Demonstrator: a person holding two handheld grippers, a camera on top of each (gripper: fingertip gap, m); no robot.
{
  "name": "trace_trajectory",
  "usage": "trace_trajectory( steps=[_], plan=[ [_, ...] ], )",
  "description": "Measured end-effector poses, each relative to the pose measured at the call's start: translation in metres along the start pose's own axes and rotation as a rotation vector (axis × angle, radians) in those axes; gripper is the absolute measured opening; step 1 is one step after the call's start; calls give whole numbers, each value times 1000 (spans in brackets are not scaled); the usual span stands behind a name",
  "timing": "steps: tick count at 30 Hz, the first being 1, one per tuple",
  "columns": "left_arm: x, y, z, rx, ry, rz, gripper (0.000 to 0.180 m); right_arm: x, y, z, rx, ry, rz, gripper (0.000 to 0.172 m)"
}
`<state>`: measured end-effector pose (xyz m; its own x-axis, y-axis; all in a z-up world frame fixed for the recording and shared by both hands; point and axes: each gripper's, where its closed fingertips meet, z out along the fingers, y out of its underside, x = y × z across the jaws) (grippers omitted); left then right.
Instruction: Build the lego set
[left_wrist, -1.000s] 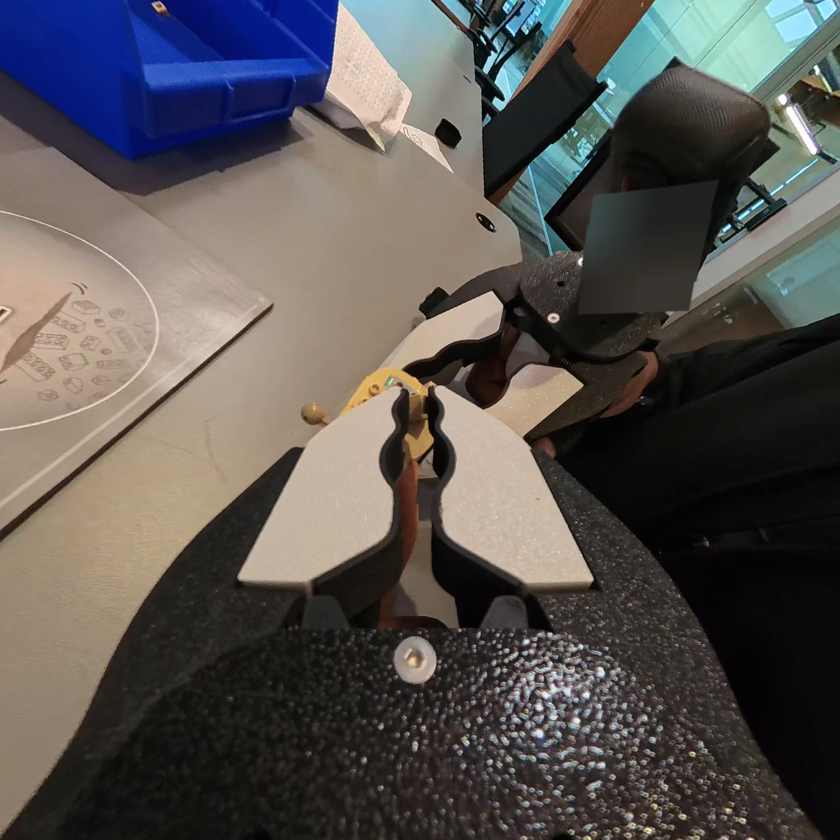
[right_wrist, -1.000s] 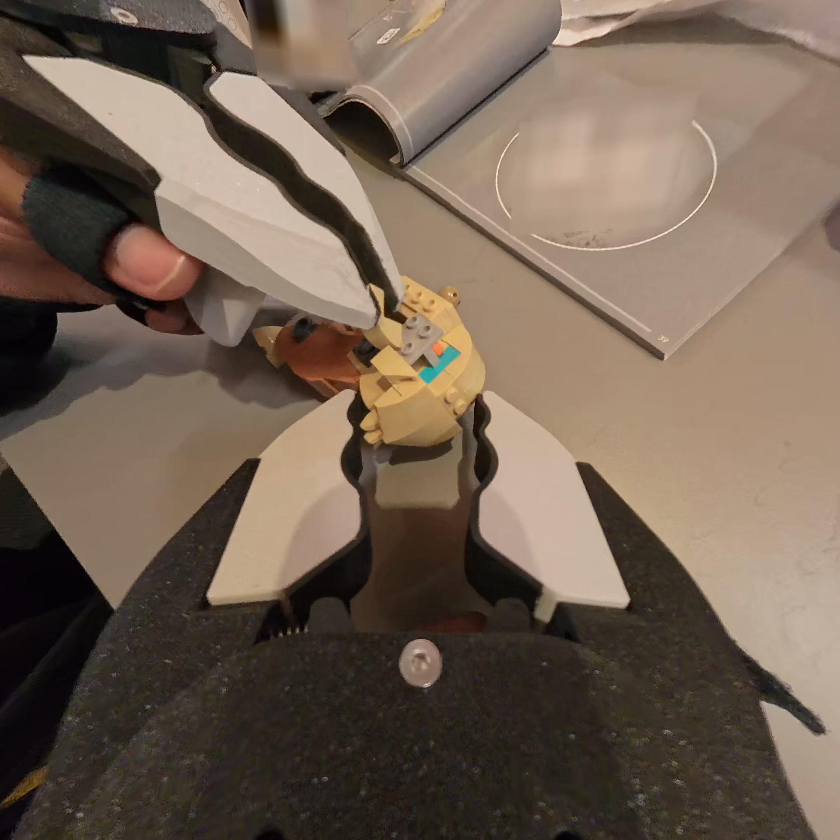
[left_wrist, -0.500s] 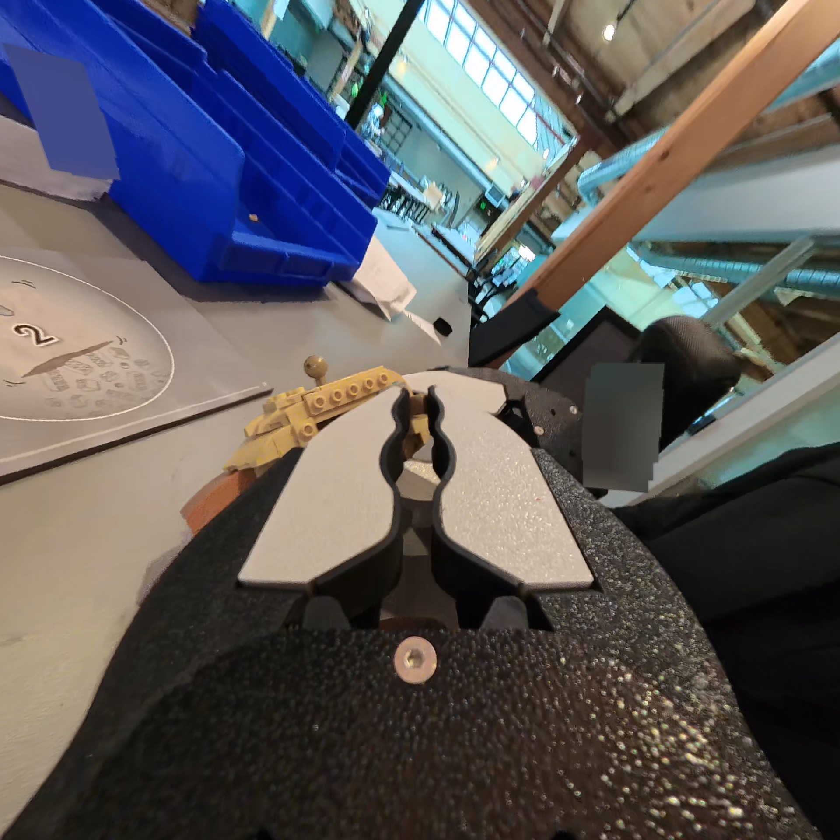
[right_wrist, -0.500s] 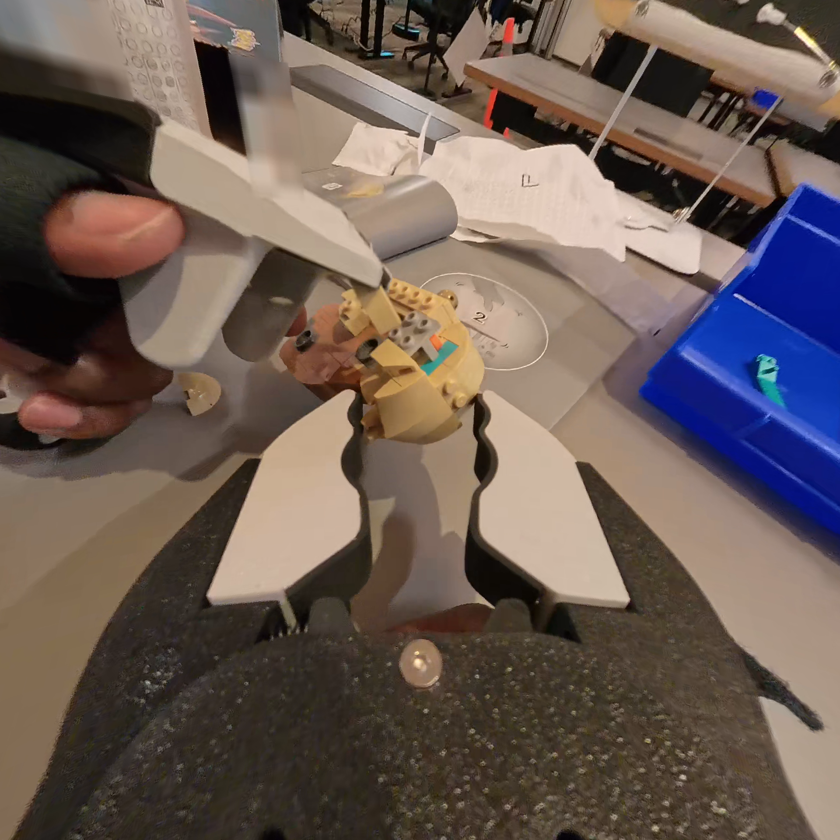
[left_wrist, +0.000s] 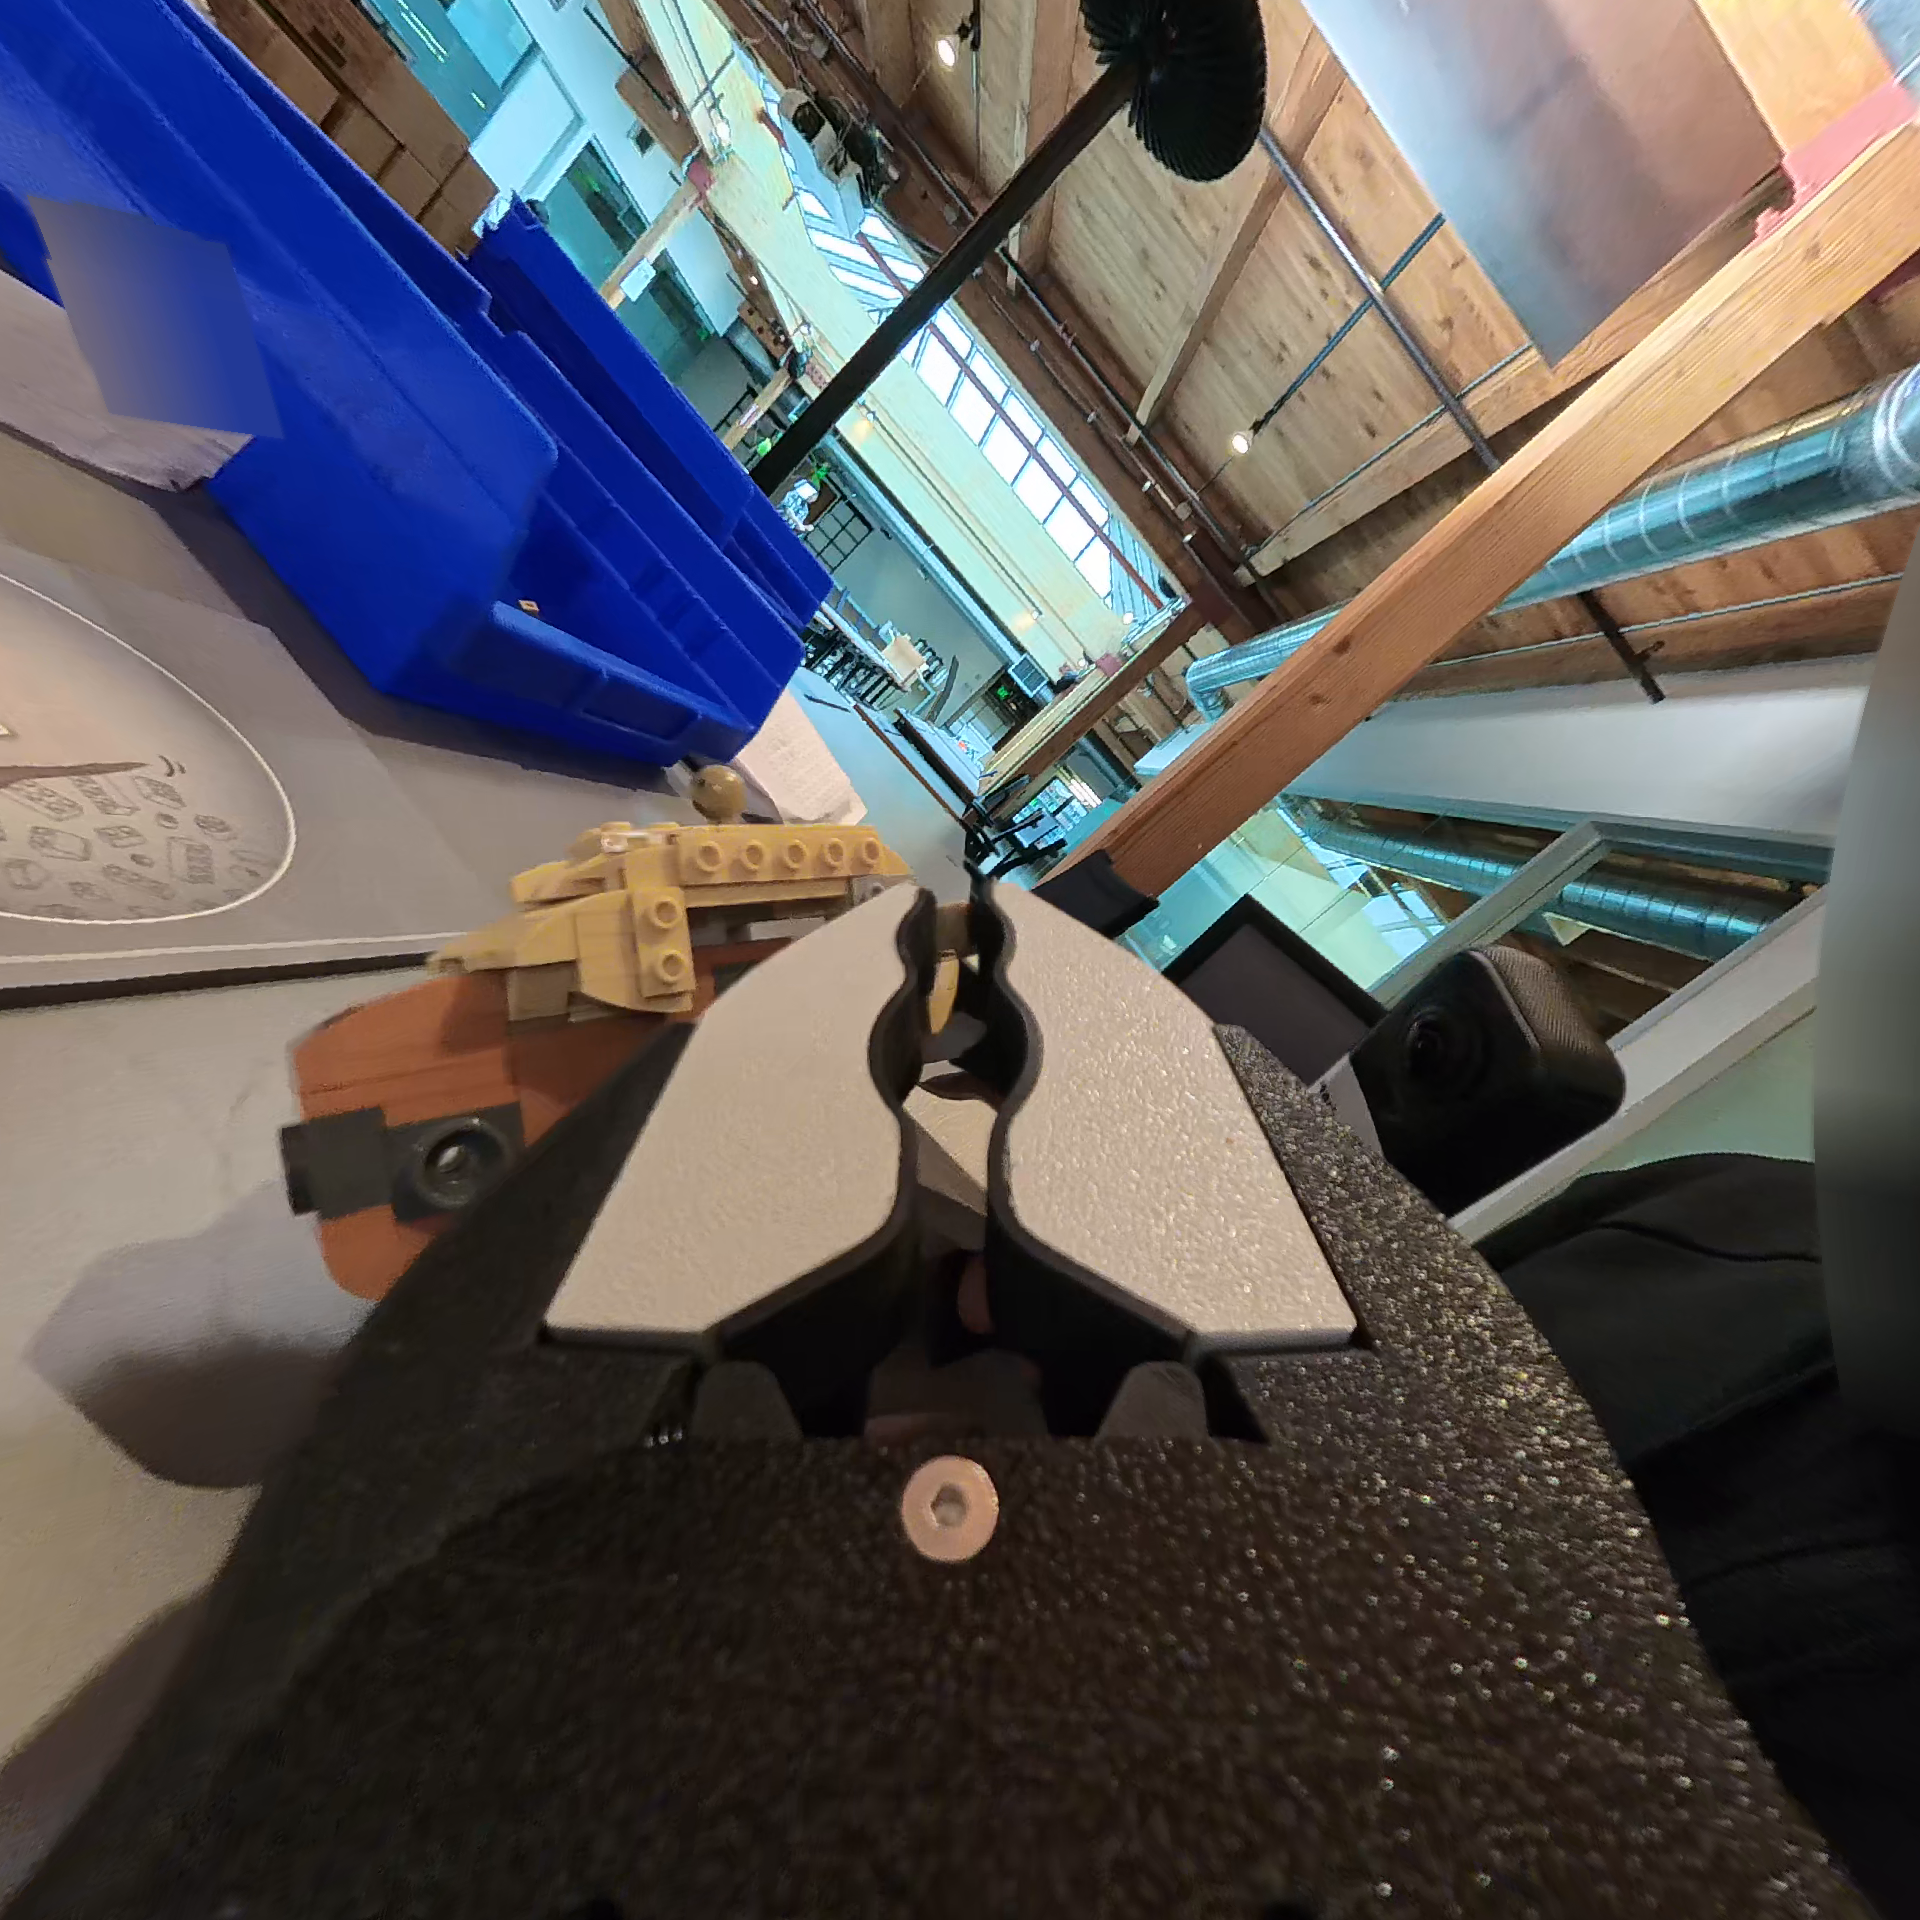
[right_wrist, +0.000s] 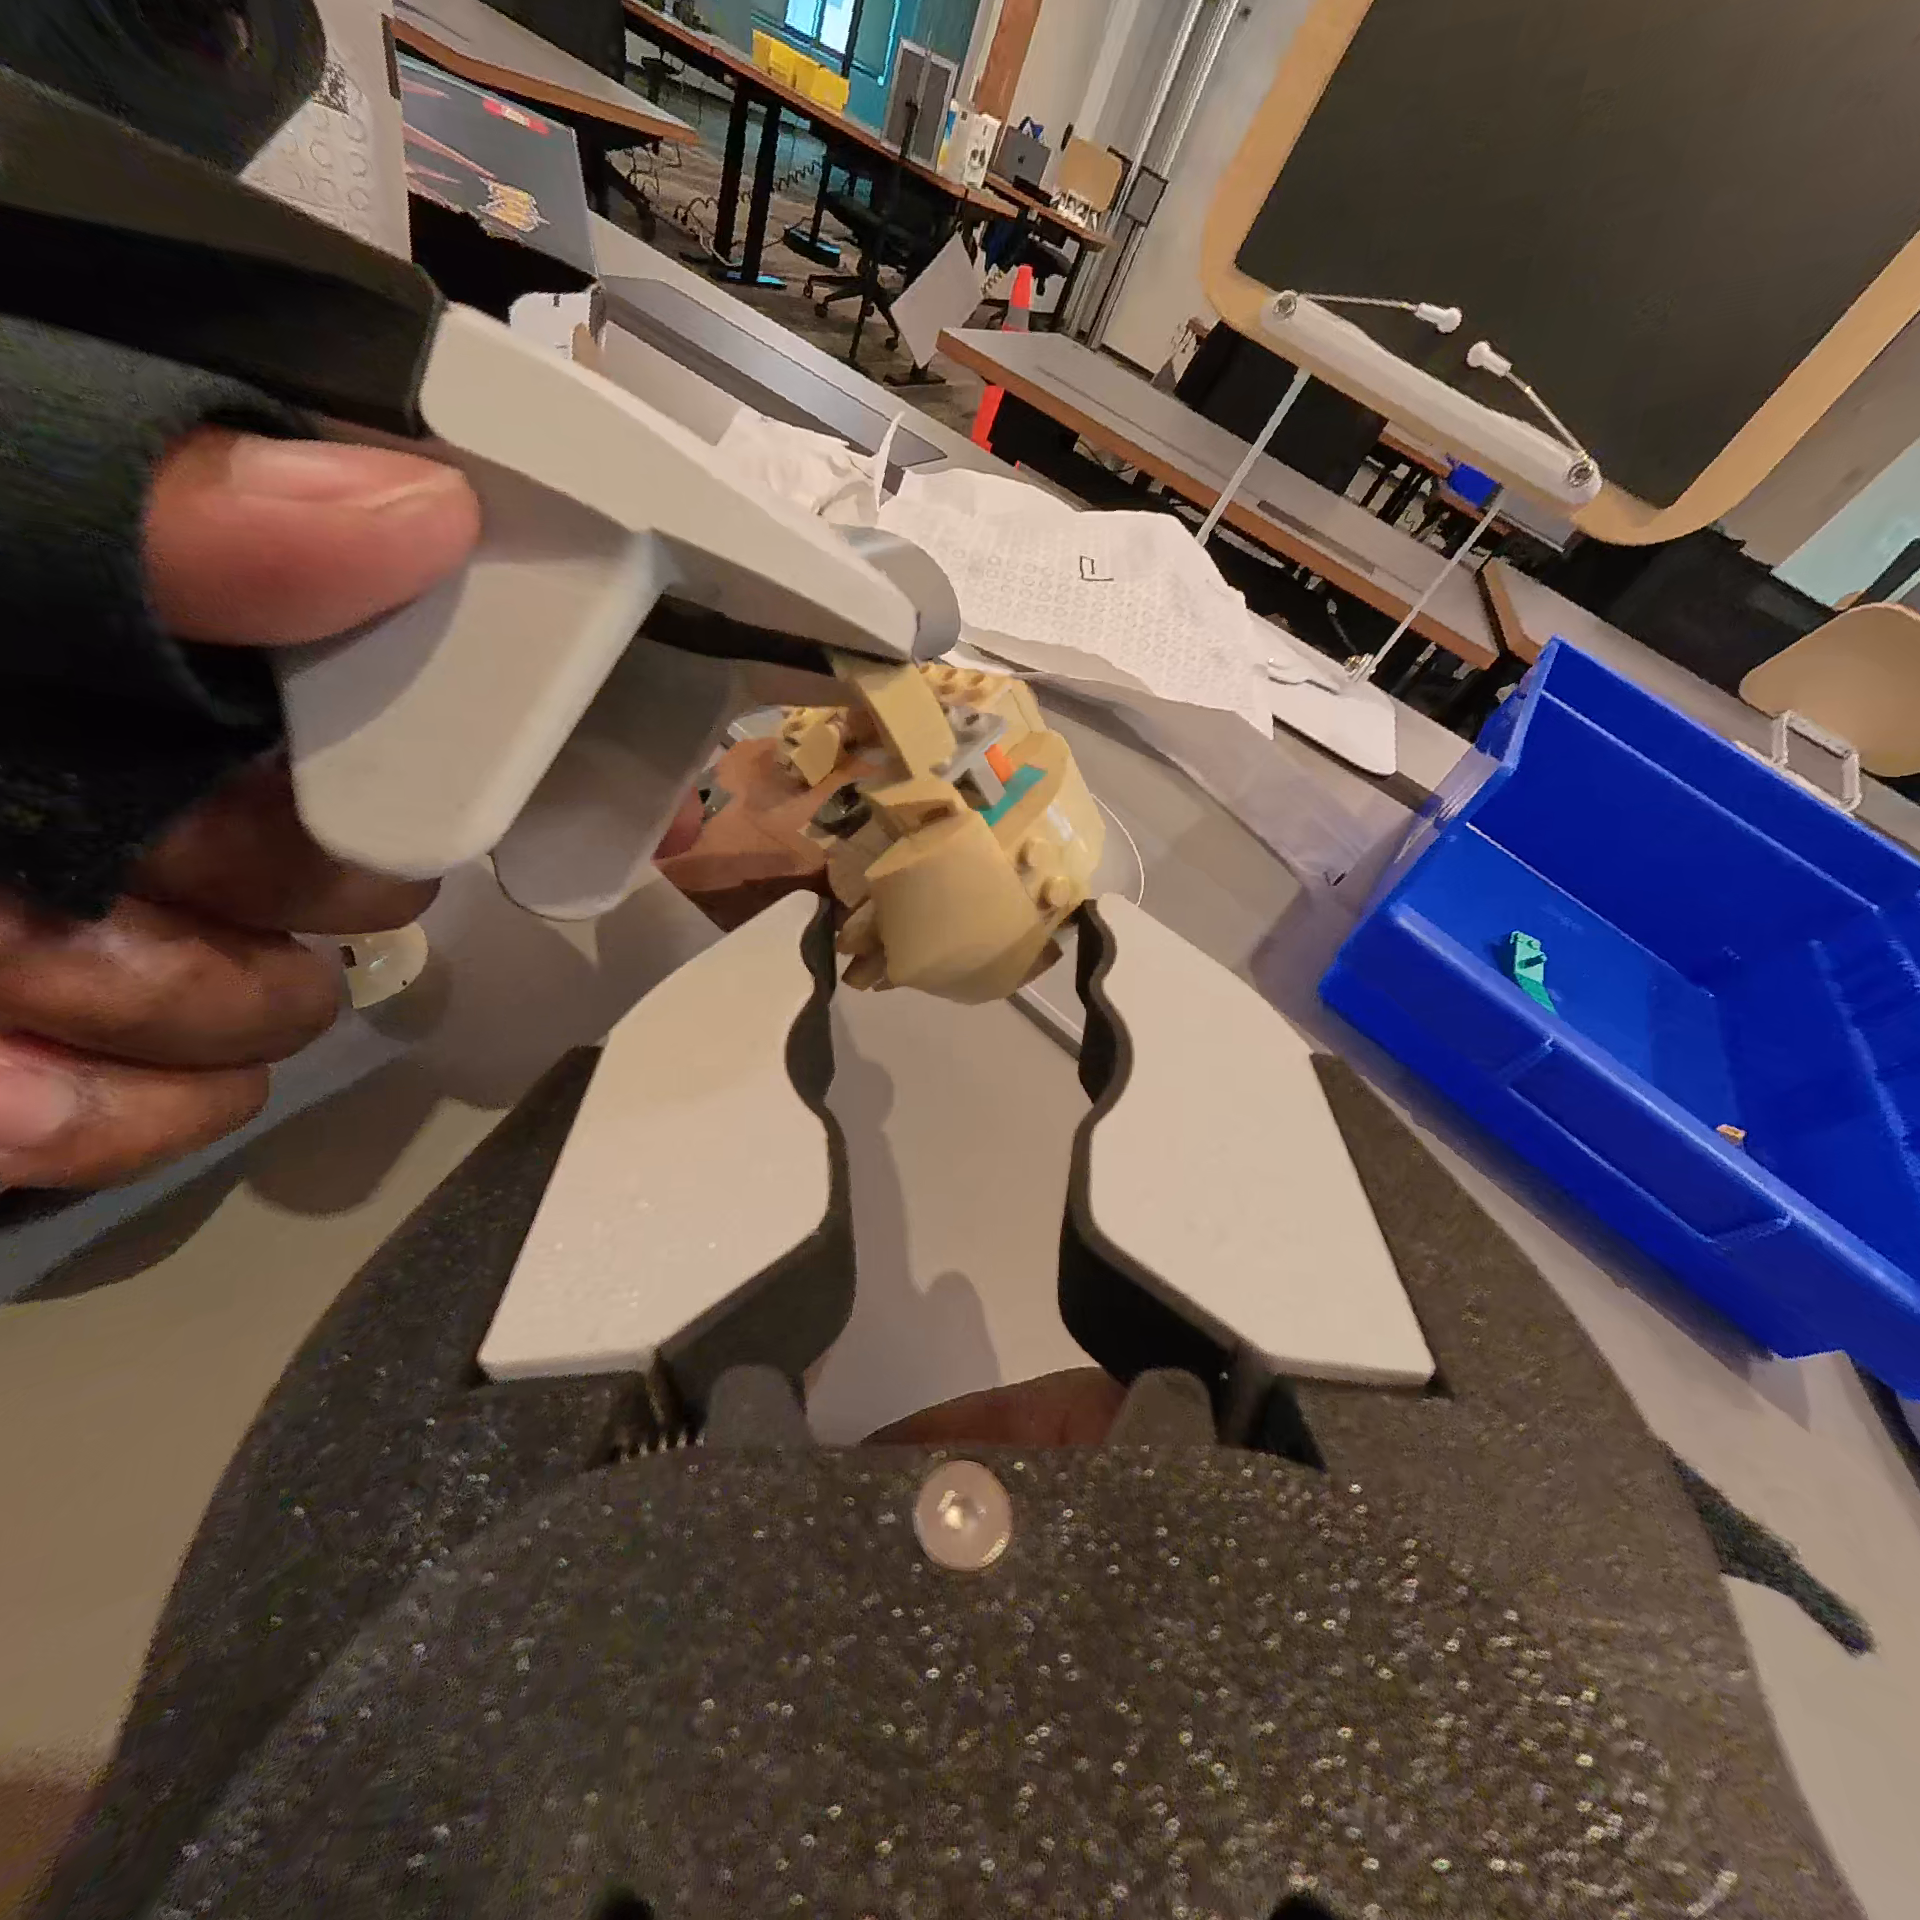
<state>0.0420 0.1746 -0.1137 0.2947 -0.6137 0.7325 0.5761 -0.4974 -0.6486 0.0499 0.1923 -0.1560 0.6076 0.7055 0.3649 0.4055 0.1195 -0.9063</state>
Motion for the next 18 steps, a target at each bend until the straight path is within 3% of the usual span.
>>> trace_trajectory(
  steps=[6, 12, 18],
  plan=[
    [-3, 0, 2, 10, -1, -31, 7, 1, -4, -1, 23, 22, -20, 39],
    [-9, -4, -2, 11, -29, -28, 7, -1, 13, 4, -83, -17, -35, 37],
    [-28, -4, -7, -80, -150, 35, 7, -5, 34, 9, -217, -128, -29, 31]
  ],
)
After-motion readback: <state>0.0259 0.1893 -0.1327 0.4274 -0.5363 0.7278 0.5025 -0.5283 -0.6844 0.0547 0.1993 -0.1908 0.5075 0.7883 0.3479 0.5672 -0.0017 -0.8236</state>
